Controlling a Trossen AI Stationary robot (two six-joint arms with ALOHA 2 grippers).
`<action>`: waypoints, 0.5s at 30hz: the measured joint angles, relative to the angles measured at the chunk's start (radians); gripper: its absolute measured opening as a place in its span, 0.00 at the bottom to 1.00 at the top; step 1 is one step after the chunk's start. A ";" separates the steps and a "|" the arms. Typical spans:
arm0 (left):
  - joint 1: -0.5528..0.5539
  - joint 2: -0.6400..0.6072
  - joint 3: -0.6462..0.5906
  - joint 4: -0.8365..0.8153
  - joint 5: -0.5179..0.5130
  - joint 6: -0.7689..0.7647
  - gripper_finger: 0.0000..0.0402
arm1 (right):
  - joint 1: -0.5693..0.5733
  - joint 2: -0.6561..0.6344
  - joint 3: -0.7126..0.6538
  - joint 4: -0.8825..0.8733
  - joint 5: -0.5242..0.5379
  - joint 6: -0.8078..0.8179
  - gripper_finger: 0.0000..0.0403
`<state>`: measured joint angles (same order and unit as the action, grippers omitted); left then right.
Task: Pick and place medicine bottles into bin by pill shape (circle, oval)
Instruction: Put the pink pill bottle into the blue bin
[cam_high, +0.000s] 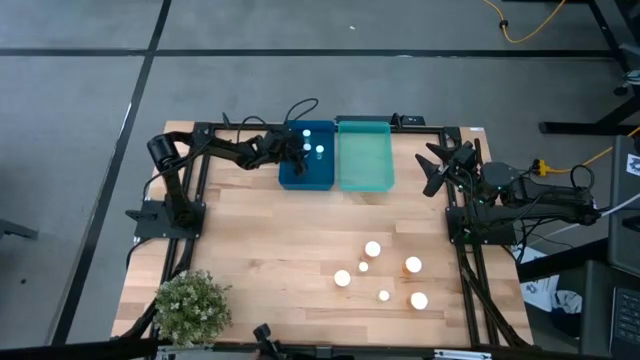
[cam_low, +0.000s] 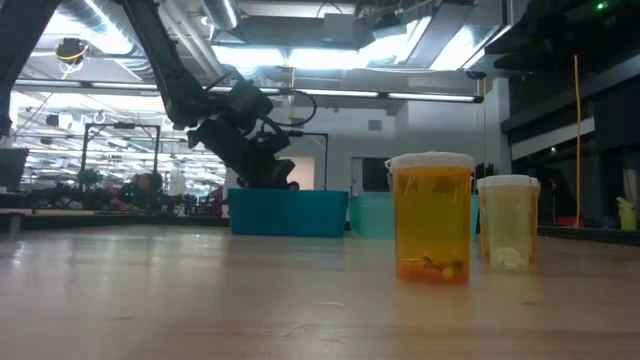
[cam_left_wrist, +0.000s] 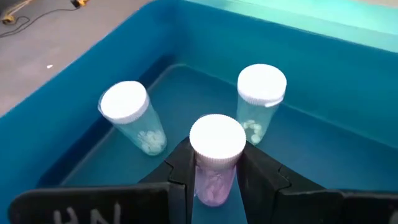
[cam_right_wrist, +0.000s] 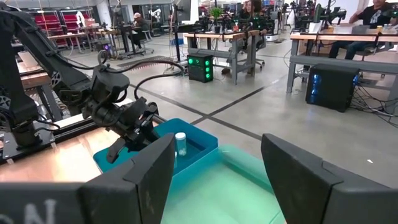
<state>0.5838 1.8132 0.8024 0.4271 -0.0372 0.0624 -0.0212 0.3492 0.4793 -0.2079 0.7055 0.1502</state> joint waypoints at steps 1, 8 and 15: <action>0.000 0.000 0.000 0.001 0.001 0.000 0.19 | 0.000 0.000 0.000 0.000 0.000 0.001 0.60; 0.003 0.000 0.000 0.000 0.001 0.000 0.28 | 0.000 0.000 0.000 -0.001 0.000 0.002 0.60; 0.003 0.000 0.000 0.000 0.001 -0.002 0.42 | 0.000 0.000 0.000 -0.005 0.000 0.001 0.60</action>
<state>0.5869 1.8130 0.8024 0.4271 -0.0360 0.0608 -0.0212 0.3492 0.4793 -0.2131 0.7055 0.1509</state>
